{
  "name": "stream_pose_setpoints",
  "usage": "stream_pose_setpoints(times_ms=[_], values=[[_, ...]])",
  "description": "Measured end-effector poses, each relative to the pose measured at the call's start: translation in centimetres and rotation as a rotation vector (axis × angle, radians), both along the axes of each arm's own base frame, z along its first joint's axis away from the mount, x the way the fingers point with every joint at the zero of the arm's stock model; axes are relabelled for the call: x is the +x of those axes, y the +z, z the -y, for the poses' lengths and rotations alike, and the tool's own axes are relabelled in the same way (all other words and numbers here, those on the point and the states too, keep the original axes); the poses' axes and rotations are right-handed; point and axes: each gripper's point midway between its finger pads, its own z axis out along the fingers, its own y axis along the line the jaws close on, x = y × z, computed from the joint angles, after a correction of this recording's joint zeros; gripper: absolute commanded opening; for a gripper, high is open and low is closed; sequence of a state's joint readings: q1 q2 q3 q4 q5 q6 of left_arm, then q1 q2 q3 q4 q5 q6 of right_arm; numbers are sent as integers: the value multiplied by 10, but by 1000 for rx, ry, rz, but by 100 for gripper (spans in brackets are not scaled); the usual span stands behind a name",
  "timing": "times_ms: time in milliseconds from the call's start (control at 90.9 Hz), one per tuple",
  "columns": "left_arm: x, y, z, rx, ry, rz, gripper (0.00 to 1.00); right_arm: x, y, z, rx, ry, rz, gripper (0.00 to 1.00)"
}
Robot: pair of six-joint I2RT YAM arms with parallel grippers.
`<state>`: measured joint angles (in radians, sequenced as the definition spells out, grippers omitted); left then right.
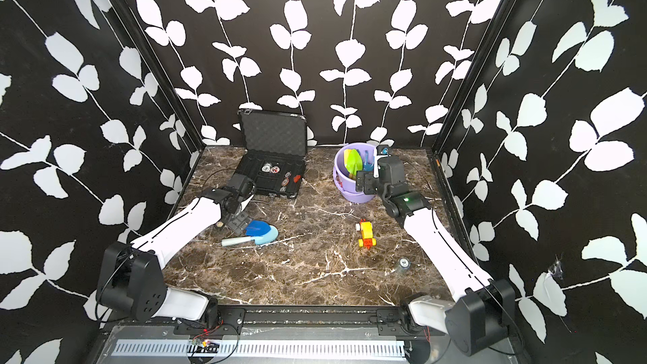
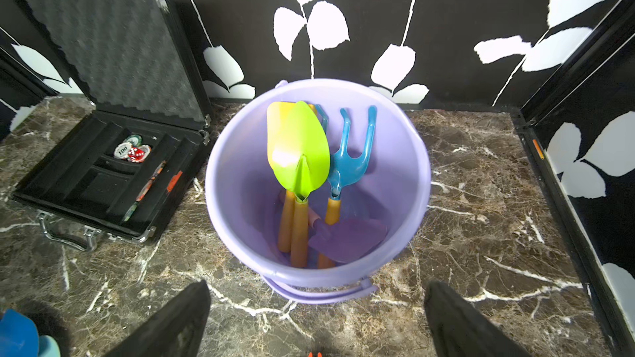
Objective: Organize the gardening tools
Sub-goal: Pick up the gardening tool from the center of the board.
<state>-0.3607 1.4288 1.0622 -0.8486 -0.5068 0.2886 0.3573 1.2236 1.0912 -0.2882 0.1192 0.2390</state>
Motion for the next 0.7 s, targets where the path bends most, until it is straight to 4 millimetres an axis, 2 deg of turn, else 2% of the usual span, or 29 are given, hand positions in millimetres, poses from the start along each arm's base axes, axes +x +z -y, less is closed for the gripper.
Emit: stream_pose_setpoints(times_ms=[231,407,539,704], values=[[5,20,0,18,-57,-14,99,-7,9,9,-27,-19,30,99],[4,30,-10,56,-68,-40,99,-14,12,18,-61,-39,41,99],[1,26,-20,78,-58,-75,99,-22,18,26,-79,-58,60,99],[0,8,-23,88,-71,-152,99,-25,23,29,-94,-62,76,99]])
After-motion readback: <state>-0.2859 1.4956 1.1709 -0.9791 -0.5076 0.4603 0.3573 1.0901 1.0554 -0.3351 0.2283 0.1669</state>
